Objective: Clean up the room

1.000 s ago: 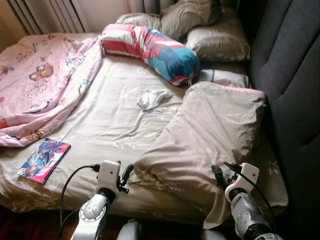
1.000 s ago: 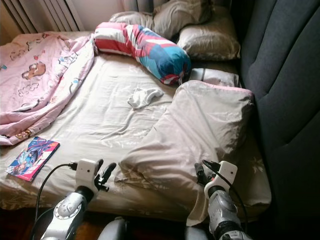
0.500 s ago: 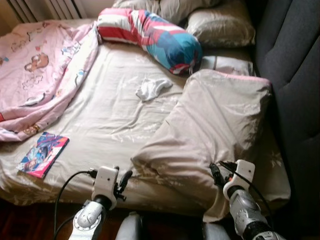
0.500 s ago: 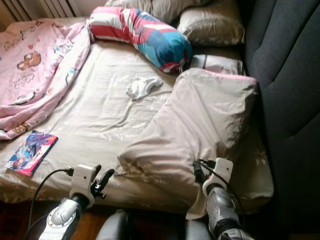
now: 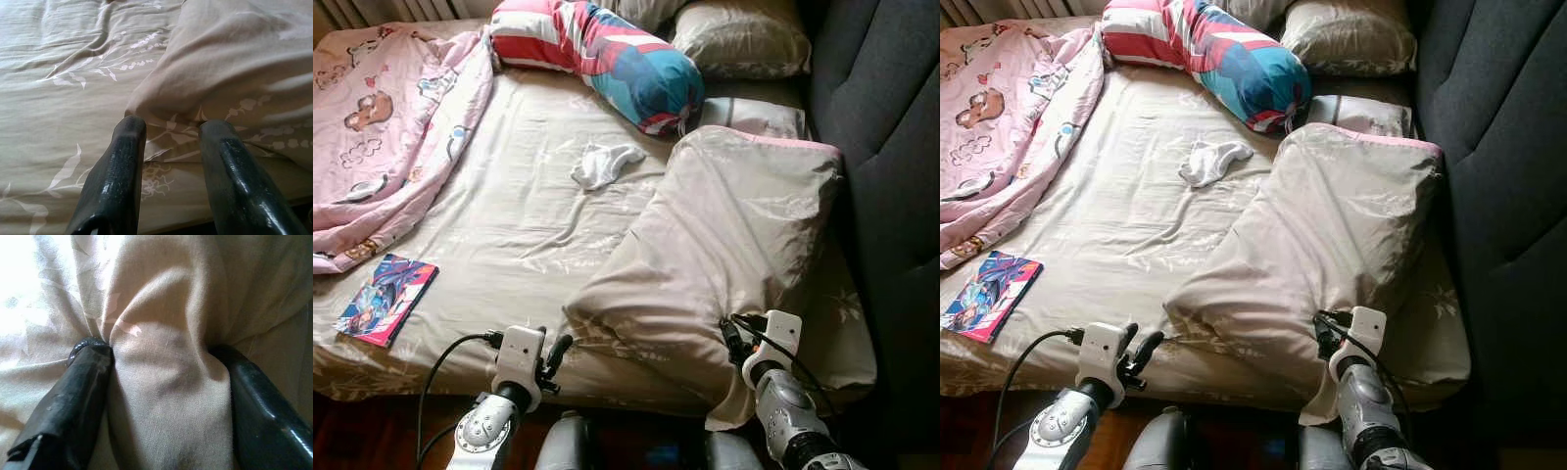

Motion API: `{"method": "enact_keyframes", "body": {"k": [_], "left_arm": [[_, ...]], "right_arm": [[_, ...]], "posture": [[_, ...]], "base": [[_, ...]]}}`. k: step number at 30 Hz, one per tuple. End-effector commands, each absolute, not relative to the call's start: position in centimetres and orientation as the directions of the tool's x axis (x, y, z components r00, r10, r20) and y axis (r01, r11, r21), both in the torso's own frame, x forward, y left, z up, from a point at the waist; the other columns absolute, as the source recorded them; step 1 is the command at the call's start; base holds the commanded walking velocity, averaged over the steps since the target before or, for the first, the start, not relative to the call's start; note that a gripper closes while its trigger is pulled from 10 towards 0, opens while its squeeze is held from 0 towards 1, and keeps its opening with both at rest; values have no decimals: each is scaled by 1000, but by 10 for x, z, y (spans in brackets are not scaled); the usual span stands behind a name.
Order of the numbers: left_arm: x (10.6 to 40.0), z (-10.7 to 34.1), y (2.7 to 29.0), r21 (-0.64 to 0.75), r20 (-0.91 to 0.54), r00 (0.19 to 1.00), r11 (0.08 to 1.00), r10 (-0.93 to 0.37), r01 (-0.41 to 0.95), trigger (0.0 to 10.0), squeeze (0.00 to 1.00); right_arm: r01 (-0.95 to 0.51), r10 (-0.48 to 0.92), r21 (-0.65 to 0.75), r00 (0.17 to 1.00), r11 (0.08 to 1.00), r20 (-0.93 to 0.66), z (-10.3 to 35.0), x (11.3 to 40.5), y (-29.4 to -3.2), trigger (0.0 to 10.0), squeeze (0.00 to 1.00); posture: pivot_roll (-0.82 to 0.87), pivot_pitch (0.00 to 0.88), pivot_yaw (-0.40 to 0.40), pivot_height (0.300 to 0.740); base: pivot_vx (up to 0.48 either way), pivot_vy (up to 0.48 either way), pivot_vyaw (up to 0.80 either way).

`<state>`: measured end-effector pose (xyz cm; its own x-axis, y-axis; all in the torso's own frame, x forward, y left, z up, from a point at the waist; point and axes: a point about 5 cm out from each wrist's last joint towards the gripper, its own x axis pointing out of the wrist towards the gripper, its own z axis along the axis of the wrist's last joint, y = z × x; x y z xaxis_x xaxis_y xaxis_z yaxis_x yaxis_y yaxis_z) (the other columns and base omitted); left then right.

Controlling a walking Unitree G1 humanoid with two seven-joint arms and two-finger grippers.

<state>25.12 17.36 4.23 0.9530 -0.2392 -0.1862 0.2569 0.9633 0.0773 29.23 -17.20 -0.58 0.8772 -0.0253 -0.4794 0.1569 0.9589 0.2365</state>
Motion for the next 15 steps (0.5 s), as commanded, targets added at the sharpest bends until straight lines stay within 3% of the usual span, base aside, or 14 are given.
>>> {"method": "enact_keyframes", "body": {"k": [1,15], "left_arm": [[246,37,179,91,-221,949,964,-226,251,10000,0],[253,39,178,95,-218,951,965,-219,244,10000,0]], "right_arm": [[162,16,239,797,957,-604,-33,267,-159,0,0],[161,14,234,798,959,-603,-31,269,-157,0,0]], "posture": [[43,283,104,659],[40,266,103,659]], "base": [[0,0,0],[0,0,0]]}}
